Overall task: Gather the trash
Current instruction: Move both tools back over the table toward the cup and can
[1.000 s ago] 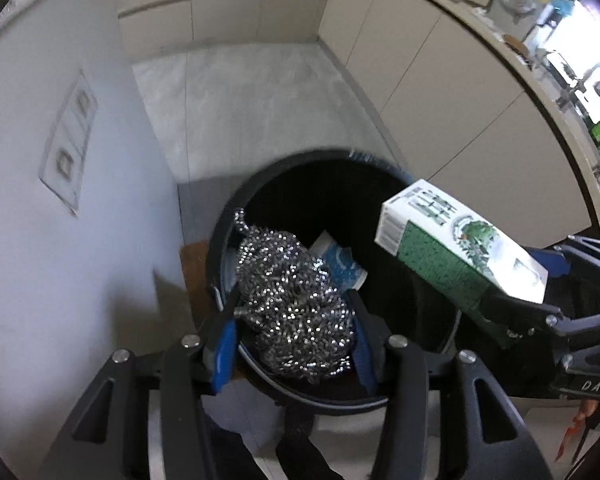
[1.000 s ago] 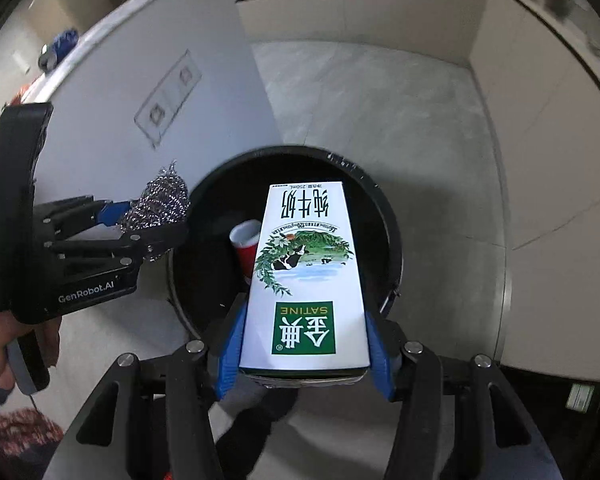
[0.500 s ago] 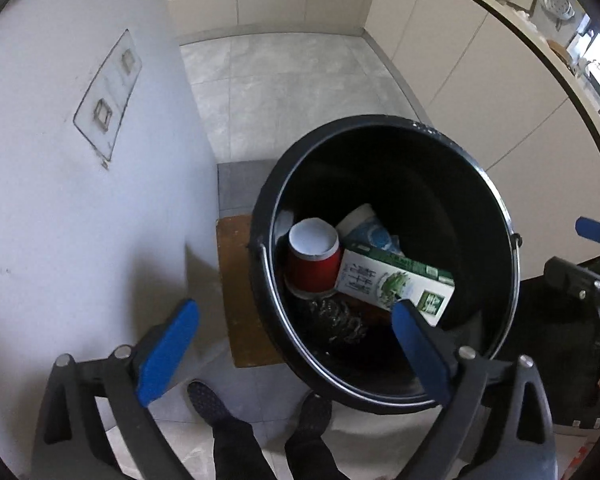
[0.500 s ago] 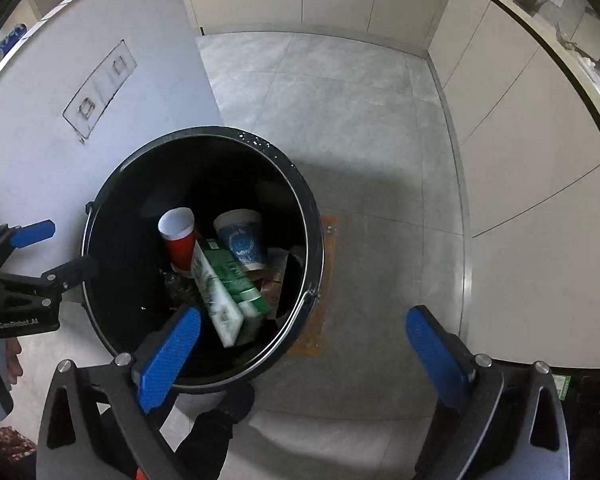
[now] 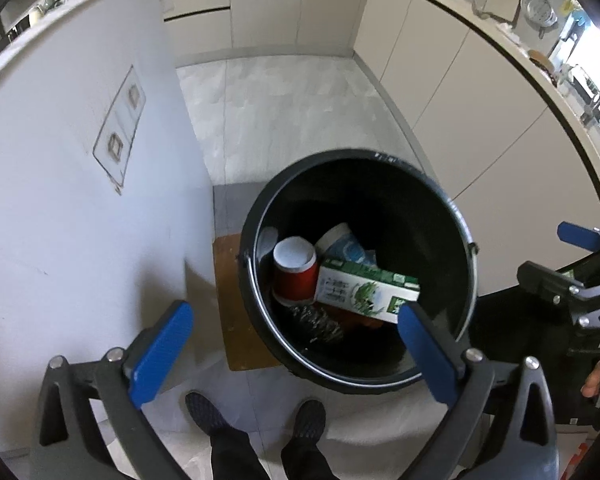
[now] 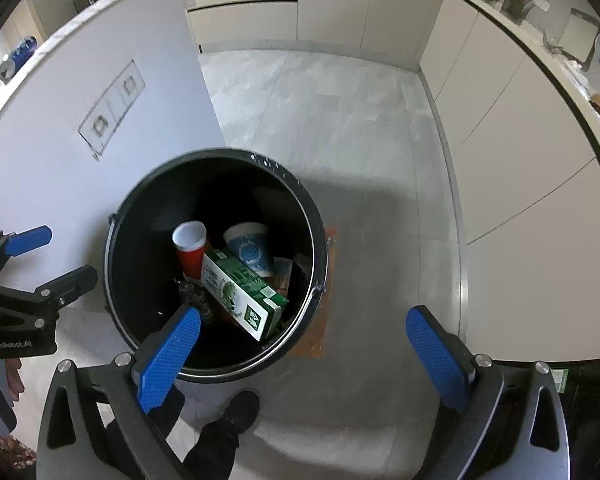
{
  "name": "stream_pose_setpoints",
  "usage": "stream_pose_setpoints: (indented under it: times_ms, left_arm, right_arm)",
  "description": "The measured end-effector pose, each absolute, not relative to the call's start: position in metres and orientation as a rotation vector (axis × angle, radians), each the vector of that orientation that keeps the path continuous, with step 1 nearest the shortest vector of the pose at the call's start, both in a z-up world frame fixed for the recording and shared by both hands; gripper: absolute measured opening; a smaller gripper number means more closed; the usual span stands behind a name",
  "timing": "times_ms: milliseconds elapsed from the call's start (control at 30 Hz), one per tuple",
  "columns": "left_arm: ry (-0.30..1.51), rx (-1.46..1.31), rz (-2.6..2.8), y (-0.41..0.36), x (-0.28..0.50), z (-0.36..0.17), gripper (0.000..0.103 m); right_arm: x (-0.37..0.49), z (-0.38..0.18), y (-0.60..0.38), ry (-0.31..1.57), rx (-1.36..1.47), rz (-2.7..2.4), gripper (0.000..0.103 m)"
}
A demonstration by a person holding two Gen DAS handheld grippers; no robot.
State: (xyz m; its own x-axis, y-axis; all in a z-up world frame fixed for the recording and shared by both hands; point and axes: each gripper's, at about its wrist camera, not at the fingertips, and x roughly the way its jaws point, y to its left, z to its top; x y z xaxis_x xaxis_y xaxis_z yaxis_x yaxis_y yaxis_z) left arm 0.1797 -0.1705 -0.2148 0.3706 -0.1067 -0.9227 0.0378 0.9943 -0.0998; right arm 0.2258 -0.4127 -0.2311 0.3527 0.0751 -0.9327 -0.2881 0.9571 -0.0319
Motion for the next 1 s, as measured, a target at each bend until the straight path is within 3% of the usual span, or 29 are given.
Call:
stream_pose_setpoints:
  times_ms: [467, 1000]
  left_arm:
    - [1.051, -0.068, -0.063, -0.156, 0.159, -0.156, 0.103]
    - [0.849, -0.184, 0.122, -0.058, 0.129, -0.091, 0.103]
  right_arm:
    - [0.206, -0.18, -0.414, 1.094, -0.167, 0.229, 0.103]
    - [0.2, -0.105, -0.332, 0.888, -0.149, 0.333, 0.103]
